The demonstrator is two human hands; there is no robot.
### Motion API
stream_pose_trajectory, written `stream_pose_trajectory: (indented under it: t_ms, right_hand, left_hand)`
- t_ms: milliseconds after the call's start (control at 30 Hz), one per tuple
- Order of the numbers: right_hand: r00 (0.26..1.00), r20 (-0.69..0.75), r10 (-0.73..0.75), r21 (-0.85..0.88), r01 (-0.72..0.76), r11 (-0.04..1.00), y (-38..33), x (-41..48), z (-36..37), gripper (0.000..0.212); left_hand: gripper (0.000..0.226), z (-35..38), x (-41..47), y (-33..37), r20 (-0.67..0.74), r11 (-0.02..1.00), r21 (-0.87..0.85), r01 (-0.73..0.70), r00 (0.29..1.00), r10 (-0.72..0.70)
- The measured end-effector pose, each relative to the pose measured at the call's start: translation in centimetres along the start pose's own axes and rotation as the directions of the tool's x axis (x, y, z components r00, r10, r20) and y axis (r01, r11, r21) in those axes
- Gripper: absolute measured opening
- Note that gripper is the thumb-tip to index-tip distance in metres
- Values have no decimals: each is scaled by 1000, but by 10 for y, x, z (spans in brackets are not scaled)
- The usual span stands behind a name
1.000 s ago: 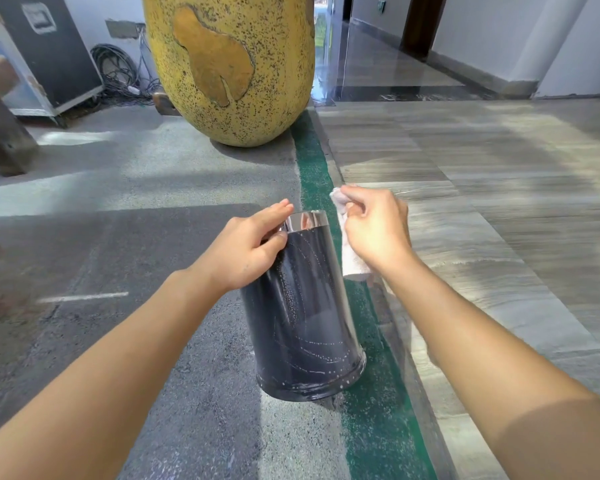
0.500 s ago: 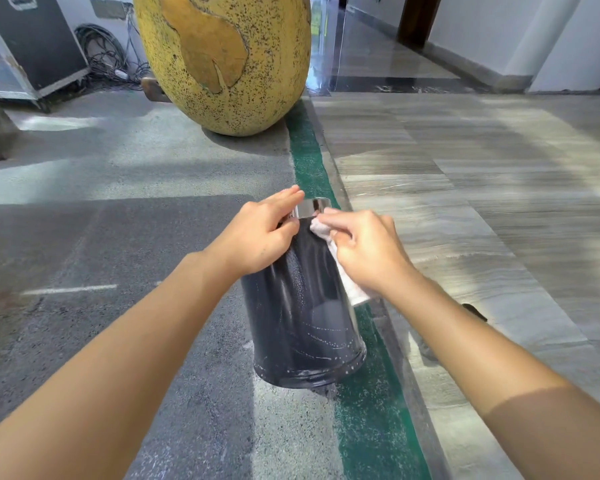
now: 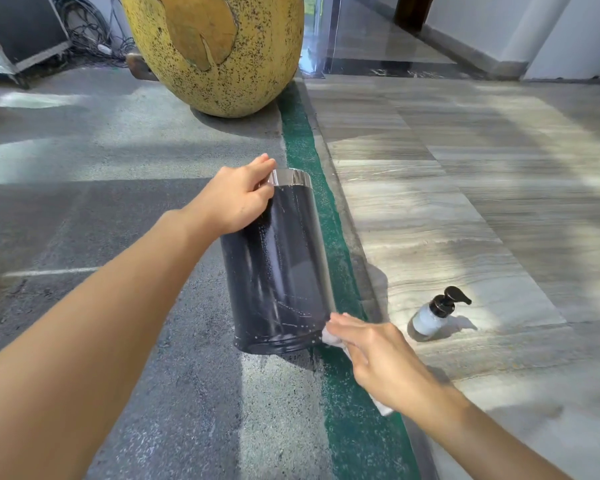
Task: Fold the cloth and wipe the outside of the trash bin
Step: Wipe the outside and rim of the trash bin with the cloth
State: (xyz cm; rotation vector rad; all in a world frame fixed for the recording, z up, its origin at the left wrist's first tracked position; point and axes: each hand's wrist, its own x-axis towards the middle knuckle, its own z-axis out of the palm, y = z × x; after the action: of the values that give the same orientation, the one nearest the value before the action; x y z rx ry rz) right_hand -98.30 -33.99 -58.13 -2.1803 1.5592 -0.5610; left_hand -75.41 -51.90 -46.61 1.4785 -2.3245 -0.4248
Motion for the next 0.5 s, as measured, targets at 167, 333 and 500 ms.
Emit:
stream_pose_trajectory:
  t_ms: [167,333,500]
  right_hand:
    - [989,-7,150,158,-147,976,2,-12,3,47]
    - [934,-298,200,206,-142,968,-13,37,-41,56]
    - [856,-513,61,49,-42,998,-41,93,-73,37]
  left_hand:
    - [51,1,-7,2,-11,1000,8,-19,1000,19]
    - [49,1,-17,5,-35,994,-69,-86,996,84]
    - [55,9,-21,20,35,969,-5,-247,968,247]
